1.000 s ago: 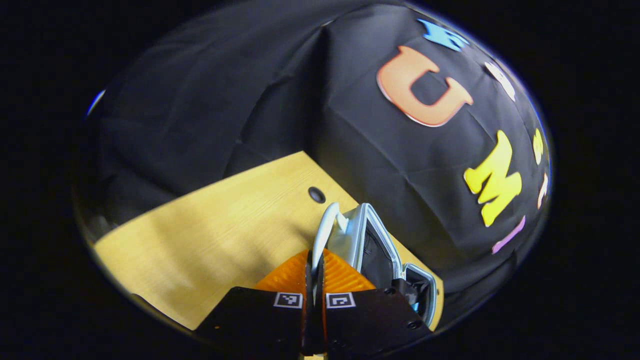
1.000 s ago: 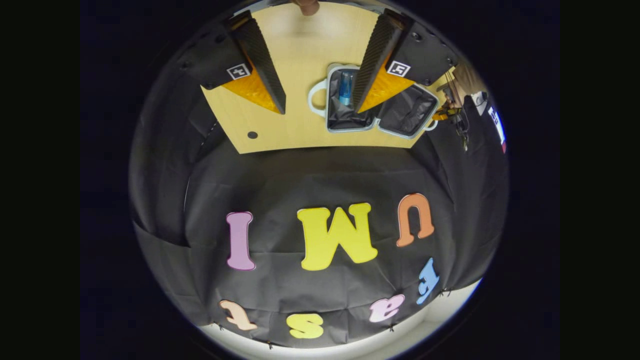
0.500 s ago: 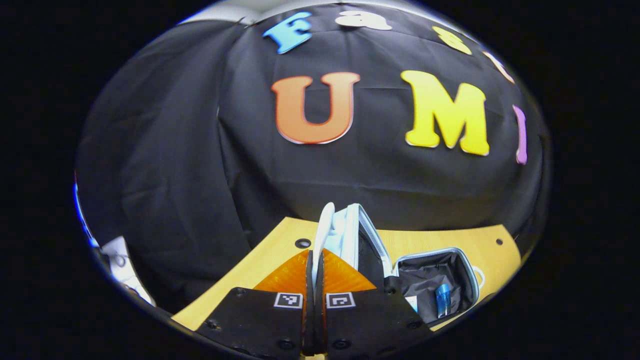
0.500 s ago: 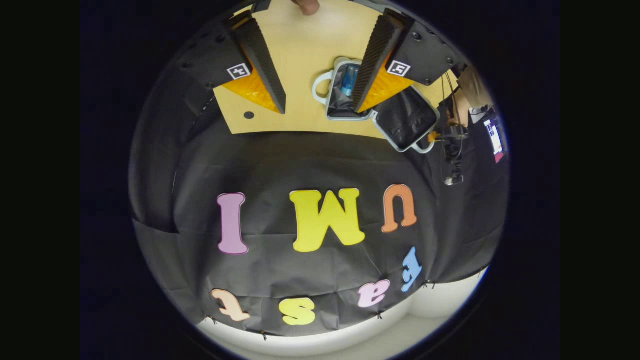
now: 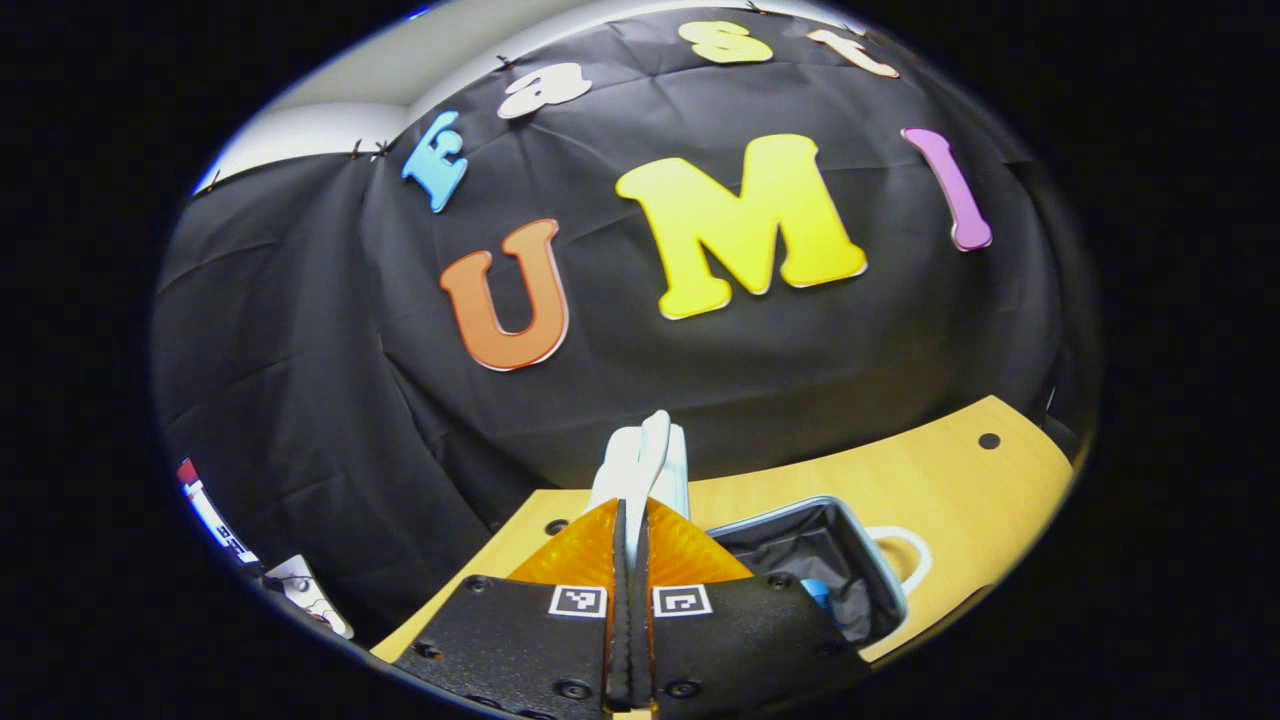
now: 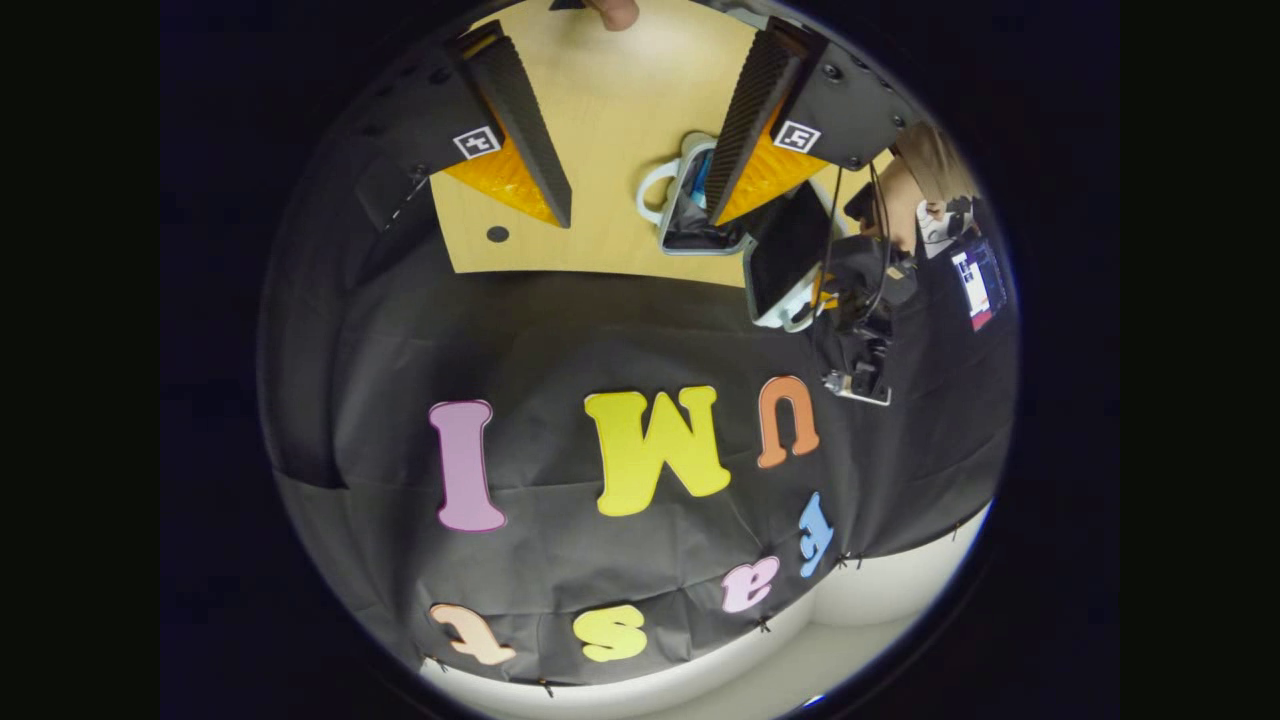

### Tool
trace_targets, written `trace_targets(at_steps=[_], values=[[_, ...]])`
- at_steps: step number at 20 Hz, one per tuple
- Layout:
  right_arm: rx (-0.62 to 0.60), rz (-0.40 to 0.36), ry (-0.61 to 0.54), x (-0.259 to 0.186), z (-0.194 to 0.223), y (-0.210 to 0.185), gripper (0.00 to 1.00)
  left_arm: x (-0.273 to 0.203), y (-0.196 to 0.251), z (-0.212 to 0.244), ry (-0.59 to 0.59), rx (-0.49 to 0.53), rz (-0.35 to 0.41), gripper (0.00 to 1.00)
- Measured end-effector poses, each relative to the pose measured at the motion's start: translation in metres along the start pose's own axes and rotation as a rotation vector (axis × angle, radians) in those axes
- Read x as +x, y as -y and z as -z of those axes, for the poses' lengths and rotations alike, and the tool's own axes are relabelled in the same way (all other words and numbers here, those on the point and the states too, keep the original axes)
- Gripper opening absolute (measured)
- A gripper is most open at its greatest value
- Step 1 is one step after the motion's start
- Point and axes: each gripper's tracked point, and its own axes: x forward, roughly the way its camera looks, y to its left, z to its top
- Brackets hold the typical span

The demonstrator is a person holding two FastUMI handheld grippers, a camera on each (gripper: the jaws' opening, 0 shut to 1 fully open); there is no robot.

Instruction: First open the suitcase, pack the skin care products into it, and then close the suitcase.

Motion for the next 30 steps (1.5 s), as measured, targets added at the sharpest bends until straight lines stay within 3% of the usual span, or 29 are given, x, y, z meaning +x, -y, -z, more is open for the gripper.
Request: trace_targets(at_steps=[3, 10, 14, 20, 25, 27, 29, 30], values=[[0.000, -0.003, 0.003, -0.005, -0.001, 0.016, 0.80, 0.002, 0.077, 0.013, -0.030, -0.006, 0.095, 0.03], [-0.018, 0.028, 0.052, -0.017, 0.001, 0.045, 0.80, 0.016, 0.194, 0.089, -0.169, 0.139, 0.188, 0.03], [-0.041, 0.094, 0.085, -0.026, -0.001, 0.071, 0.80, 0.021, 0.218, 0.126, -0.217, 0.230, 0.175, 0.03], [-0.009, 0.174, 0.103, -0.038, -0.006, 0.086, 0.80, 0.017, 0.224, 0.135, -0.190, 0.387, 0.203, 0.04], [-0.016, 0.239, 0.143, -0.047, -0.018, 0.072, 0.80, 0.012, 0.222, 0.139, -0.190, 0.409, 0.255, 0.06], [-0.031, 0.276, 0.162, -0.050, -0.025, 0.065, 0.80, 0.008, 0.228, 0.144, -0.202, 0.386, 0.301, 0.12], [-0.047, 0.297, 0.186, -0.051, -0.034, 0.053, 0.80, -0.005, 0.245, 0.145, -0.217, 0.334, 0.388, 0.40], [-0.057, 0.312, 0.197, -0.052, -0.040, 0.049, 0.80, -0.010, 0.242, 0.134, -0.199, 0.310, 0.394, 0.65]])
